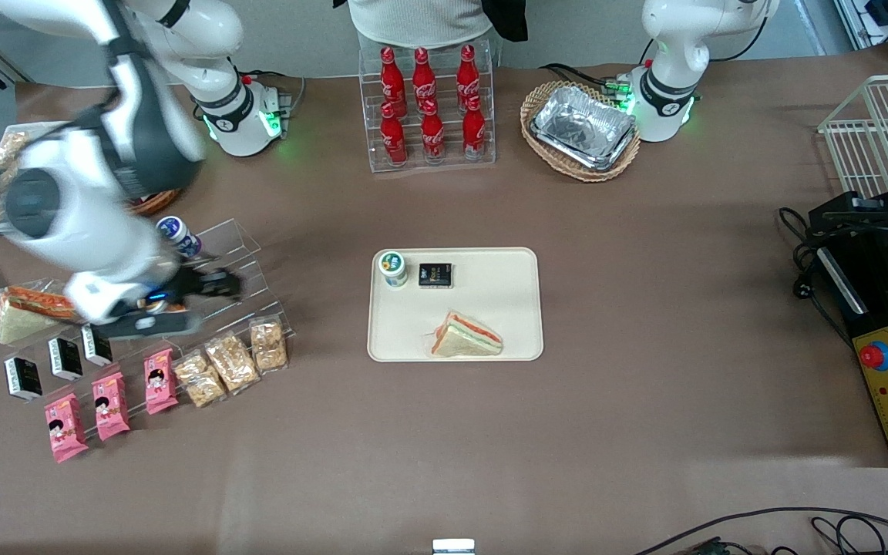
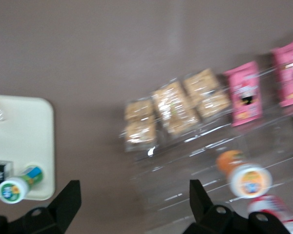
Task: Place green gum on tray
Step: 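Open the right gripper to release the bottle and withdraw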
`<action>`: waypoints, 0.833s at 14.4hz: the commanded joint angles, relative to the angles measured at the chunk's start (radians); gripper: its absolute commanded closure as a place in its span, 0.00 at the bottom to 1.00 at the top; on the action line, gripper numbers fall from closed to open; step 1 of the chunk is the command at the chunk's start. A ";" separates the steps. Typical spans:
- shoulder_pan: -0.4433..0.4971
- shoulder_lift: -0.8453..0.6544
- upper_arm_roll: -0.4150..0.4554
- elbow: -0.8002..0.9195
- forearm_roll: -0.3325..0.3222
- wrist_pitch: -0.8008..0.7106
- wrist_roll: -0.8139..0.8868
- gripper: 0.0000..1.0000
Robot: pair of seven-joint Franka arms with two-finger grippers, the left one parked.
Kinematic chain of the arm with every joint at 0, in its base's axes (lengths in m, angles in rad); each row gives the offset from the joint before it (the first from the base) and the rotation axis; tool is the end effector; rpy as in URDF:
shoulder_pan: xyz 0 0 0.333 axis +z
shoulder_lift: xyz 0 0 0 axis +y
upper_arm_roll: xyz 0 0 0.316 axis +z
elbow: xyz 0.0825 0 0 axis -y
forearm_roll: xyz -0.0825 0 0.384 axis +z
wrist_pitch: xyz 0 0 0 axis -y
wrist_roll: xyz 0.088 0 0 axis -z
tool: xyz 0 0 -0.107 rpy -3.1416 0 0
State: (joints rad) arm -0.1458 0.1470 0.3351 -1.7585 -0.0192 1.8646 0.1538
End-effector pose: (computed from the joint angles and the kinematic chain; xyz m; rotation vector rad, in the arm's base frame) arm 0.5913 0.1025 0.4794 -3.1165 -0.0605 0.0581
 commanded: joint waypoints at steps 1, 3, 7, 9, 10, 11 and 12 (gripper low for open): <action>-0.131 0.029 0.015 0.131 -0.007 -0.097 -0.138 0.01; -0.179 0.026 0.015 0.169 -0.007 -0.137 -0.158 0.01; -0.205 0.034 0.002 0.266 -0.008 -0.271 -0.158 0.01; -0.202 0.028 -0.013 0.278 -0.004 -0.292 -0.158 0.00; -0.204 0.026 -0.013 0.278 -0.001 -0.294 -0.157 0.00; -0.204 0.026 -0.011 0.278 0.004 -0.295 -0.152 0.00; -0.202 0.025 -0.010 0.278 0.004 -0.295 -0.152 0.00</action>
State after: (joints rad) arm -0.3467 0.1498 0.3170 -1.5221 -0.0193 1.6039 -0.0026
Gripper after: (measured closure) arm 0.000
